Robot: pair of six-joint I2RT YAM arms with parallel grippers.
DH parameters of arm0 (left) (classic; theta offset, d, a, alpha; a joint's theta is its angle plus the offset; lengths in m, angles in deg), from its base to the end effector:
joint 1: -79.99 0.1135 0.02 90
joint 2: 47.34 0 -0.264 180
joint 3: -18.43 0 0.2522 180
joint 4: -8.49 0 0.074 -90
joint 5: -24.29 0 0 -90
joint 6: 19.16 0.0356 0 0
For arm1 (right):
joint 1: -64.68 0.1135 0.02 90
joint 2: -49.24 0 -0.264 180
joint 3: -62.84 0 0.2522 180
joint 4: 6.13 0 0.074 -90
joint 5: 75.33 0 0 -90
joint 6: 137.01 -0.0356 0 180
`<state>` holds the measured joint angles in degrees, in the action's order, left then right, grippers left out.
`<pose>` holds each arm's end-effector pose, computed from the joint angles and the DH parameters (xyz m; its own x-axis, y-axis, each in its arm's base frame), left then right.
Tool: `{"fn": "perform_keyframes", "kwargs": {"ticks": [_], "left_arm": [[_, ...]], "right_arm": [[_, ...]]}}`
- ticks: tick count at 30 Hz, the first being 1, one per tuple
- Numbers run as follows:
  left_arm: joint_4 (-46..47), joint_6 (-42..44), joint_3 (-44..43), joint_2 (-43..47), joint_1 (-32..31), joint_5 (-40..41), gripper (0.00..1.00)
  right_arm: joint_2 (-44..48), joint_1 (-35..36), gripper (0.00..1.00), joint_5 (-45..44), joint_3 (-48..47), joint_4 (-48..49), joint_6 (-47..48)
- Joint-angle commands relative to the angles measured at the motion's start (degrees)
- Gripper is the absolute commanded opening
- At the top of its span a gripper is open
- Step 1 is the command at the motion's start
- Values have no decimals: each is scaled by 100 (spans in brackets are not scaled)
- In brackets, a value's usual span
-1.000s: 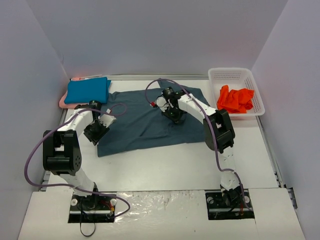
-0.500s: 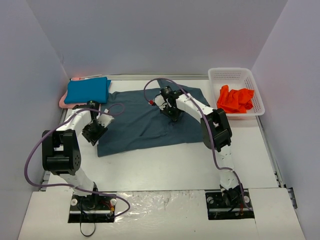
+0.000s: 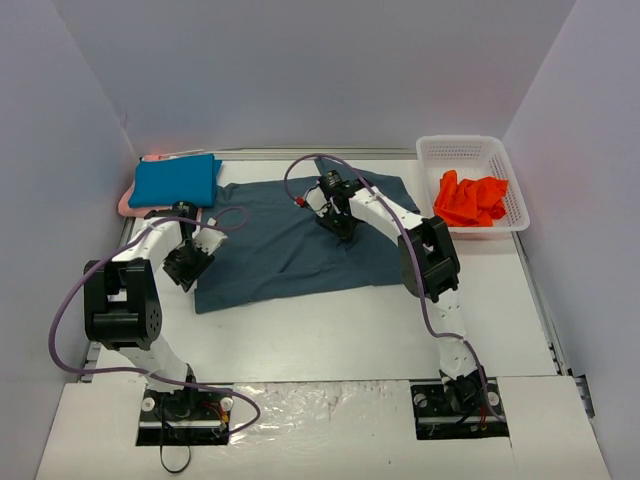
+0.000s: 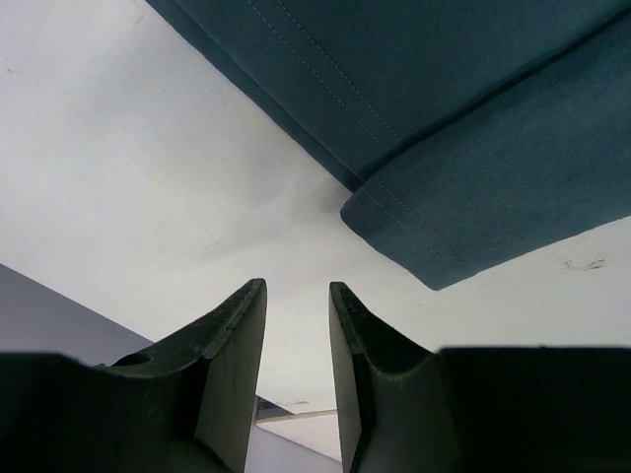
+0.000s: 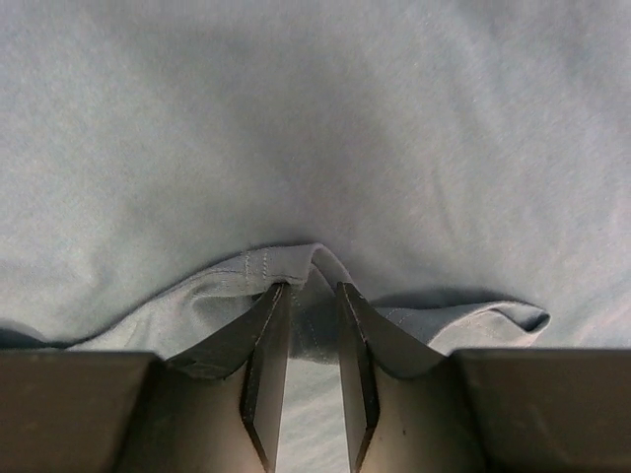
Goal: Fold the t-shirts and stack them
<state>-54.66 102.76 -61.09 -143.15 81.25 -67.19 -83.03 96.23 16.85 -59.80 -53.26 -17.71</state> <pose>0.3088 0.0059 0.1977 -0.8433 0.5101 -0.1690 0.5050 0.8598 0.0753 0.4307 0.2661 0.1750 -0.3570 -0.7930 -0.4936 -0.8203 0.5189 -0.2405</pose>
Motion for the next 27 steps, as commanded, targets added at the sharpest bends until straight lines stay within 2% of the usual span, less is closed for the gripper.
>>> {"fn": "perform_keyframes", "kwargs": {"ticks": [1, 6, 7, 12, 14, 17, 21, 24, 27], "left_arm": [[-98, 7, 1, 36, 15, 42, 31], [-80, 25, 2, 45, 24, 25, 31], [-80, 33, 1, 54, 15, 16, 30], [-36, 86, -16, 203, 24, -72, 31], [-10, 112, 1, 256, 15, -81, 32], [52, 174, 63, 414, 6, -360, 36], [-79, 472, 247, 528, 6, -704, 42], [-237, 770, 361, 441, 24, -757, 42], [-317, 991, 476, 405, 15, -732, 43]], "right_arm": [[219, 35, 23, 46, -177, 40, -100], [516, 35, 27, 11, -134, 286, -249], [613, 27, 33, -67, -90, 313, -267], [1543, -35, 44, -463, 208, 331, -258], [1870, -140, 57, -490, 541, 322, -240], [2485, -342, 64, -481, 981, 313, -205], [3301, -544, 65, -534, 2174, 147, -135], [3794, -667, 65, -639, 2948, 85, -144], [4120, -834, 65, -561, 3337, 93, -240]]}}
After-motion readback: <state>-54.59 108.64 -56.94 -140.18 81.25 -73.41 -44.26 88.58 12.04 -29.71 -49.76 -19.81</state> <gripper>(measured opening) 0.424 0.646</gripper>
